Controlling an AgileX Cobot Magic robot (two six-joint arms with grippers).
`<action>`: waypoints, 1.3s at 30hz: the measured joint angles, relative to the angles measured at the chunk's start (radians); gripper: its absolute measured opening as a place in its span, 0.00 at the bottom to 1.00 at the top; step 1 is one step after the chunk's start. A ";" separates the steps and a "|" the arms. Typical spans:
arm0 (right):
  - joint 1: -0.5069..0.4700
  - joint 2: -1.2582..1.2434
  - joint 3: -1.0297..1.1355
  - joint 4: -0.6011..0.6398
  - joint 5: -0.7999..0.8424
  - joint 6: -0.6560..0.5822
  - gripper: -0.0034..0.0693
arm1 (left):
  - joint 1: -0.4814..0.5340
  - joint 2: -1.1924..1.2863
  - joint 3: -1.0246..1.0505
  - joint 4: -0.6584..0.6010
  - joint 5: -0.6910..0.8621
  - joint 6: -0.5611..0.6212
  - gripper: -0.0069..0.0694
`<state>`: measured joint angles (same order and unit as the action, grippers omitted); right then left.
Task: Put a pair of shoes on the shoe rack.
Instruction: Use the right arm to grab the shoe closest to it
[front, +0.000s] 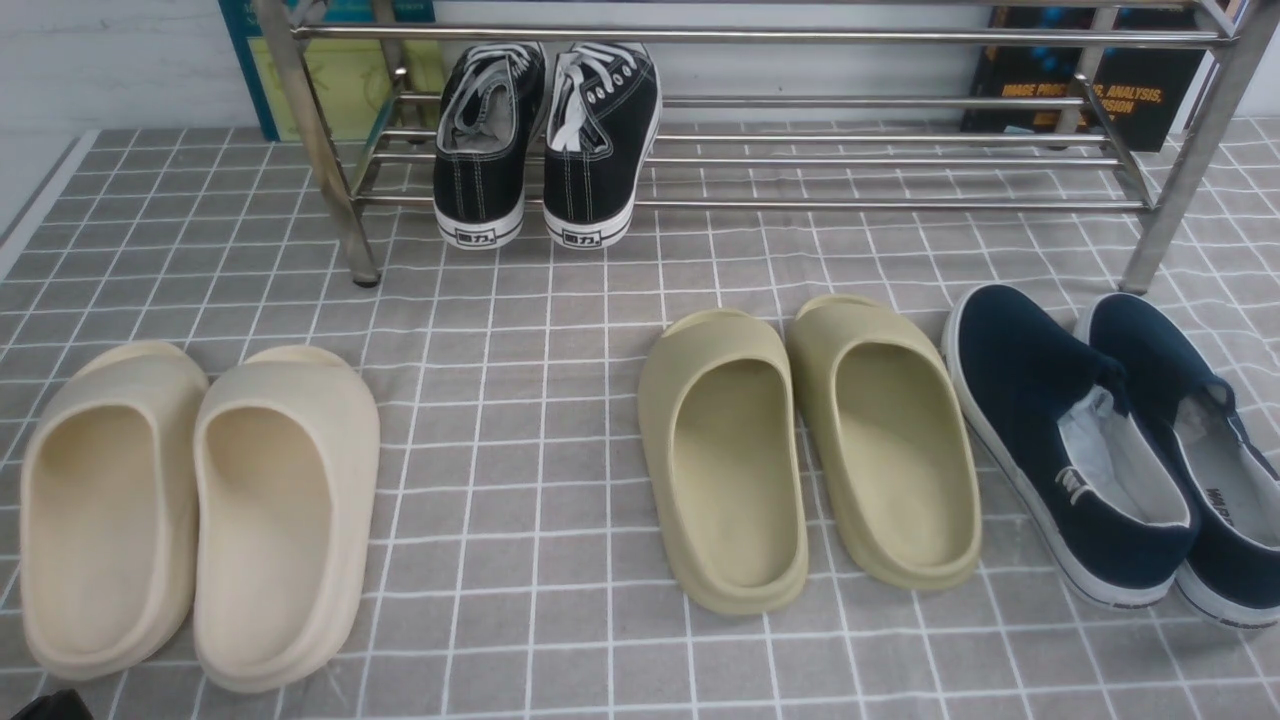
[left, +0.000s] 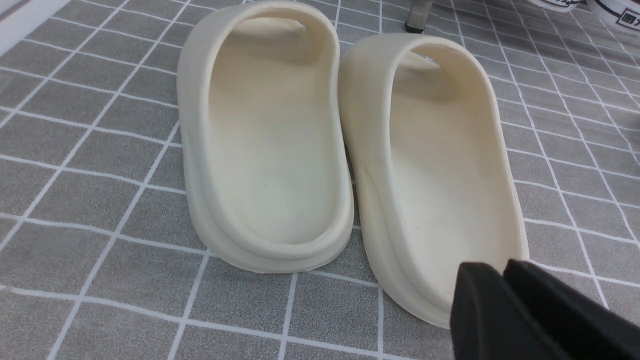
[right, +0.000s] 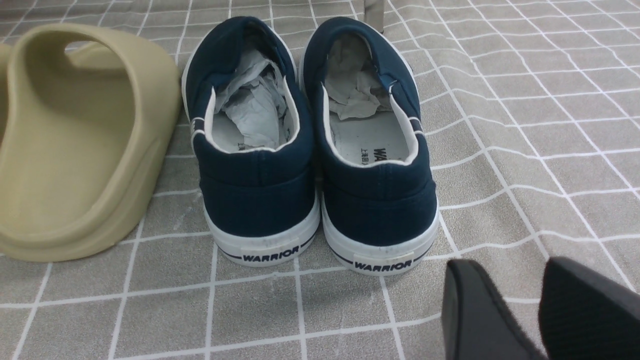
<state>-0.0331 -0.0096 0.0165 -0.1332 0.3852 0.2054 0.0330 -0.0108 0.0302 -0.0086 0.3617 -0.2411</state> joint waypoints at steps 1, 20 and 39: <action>0.000 0.000 0.000 0.000 0.000 0.000 0.38 | 0.000 0.000 0.000 0.000 0.000 0.000 0.18; 0.000 0.000 0.008 0.455 -0.049 0.274 0.38 | 0.000 0.000 0.000 0.000 0.000 0.000 0.20; 0.000 0.059 -0.208 0.297 -0.042 0.214 0.31 | 0.000 0.000 0.000 0.000 0.000 0.000 0.22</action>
<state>-0.0331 0.0493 -0.1910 0.1634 0.3431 0.4195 0.0330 -0.0108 0.0302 -0.0086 0.3617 -0.2411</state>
